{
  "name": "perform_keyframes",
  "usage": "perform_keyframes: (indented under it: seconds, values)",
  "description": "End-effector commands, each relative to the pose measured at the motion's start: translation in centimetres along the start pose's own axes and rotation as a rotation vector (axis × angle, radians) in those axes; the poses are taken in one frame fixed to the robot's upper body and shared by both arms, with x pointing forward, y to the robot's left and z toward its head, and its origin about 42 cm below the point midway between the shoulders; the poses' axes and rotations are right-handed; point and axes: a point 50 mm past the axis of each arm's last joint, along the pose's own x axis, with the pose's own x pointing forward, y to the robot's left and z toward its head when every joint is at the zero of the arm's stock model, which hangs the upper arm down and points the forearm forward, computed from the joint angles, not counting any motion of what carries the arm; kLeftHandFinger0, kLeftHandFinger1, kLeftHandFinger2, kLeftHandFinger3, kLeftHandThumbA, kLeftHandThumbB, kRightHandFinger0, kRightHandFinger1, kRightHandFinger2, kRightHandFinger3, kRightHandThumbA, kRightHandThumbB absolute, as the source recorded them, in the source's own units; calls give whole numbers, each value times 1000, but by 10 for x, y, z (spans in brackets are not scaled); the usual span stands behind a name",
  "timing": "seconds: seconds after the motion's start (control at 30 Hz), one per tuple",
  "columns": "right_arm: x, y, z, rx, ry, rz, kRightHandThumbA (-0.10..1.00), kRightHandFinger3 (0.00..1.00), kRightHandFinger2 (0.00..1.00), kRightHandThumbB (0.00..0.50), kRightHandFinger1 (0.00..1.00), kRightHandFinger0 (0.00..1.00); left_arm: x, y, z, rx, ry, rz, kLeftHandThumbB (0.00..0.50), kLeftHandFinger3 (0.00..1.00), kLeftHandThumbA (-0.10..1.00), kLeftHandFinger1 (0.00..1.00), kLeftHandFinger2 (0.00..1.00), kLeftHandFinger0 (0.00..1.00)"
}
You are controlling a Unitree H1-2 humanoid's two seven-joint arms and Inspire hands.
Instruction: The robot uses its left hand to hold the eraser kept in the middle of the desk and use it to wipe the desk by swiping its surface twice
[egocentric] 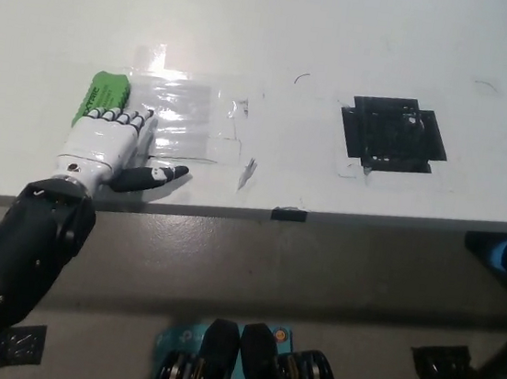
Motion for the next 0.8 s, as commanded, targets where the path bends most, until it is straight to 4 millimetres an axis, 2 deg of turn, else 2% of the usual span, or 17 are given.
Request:
perform_keyframes:
  seconds: [0.0, 0.13, 0.3, 0.37, 0.47, 0.53, 0.67, 0.7, 0.77]
  values:
    - [-2, 0, 10, 27, -74, -15, 1000, 1000, 1000, 208, 1000, 1000, -3, -5, -14, -75, 31, 27, 373, 1000, 1000, 1000, 1000, 1000]
    - [-3, -1, 10, 30, -69, -19, 1000, 1000, 1000, 196, 1000, 1000, -10, -17, -21, -126, 59, 25, 347, 1000, 1000, 1000, 1000, 1000]
    - [-2, 0, 11, 29, -80, -22, 1000, 1000, 1000, 192, 1000, 1000, -12, -20, -19, -235, 81, 58, 347, 1000, 1000, 1000, 1000, 1000]
    - [-2, 0, 12, 22, -87, -21, 1000, 1000, 1000, 220, 1000, 1000, -17, -28, -14, -298, 82, 63, 316, 1000, 1000, 1000, 1000, 1000]
    - [-2, 0, 12, 11, -93, -21, 1000, 1000, 1000, 225, 1000, 1000, -23, -43, -6, -352, 86, 71, 346, 1000, 1000, 1000, 1000, 1000]
    - [-2, 1, 14, 7, -100, -17, 1000, 1000, 1000, 195, 1000, 1000, -25, -53, -3, -388, 94, 58, 341, 1000, 1000, 1000, 1000, 1000]
    - [-3, 1, 14, 9, -97, -24, 1000, 1000, 1000, 198, 1000, 1000, -32, -72, 3, -458, 116, -4, 332, 1000, 1000, 1000, 1000, 1000]
    - [-2, 1, 14, 9, -100, -22, 1000, 1000, 1000, 194, 1000, 1000, -33, -77, 4, -454, 119, -17, 355, 1000, 1000, 1000, 1000, 1000]
    - [-1, 1, 14, 4, -104, -25, 1000, 1000, 1000, 188, 1000, 1000, -37, -81, 6, -446, 125, -57, 358, 1000, 1000, 1000, 1000, 1000]
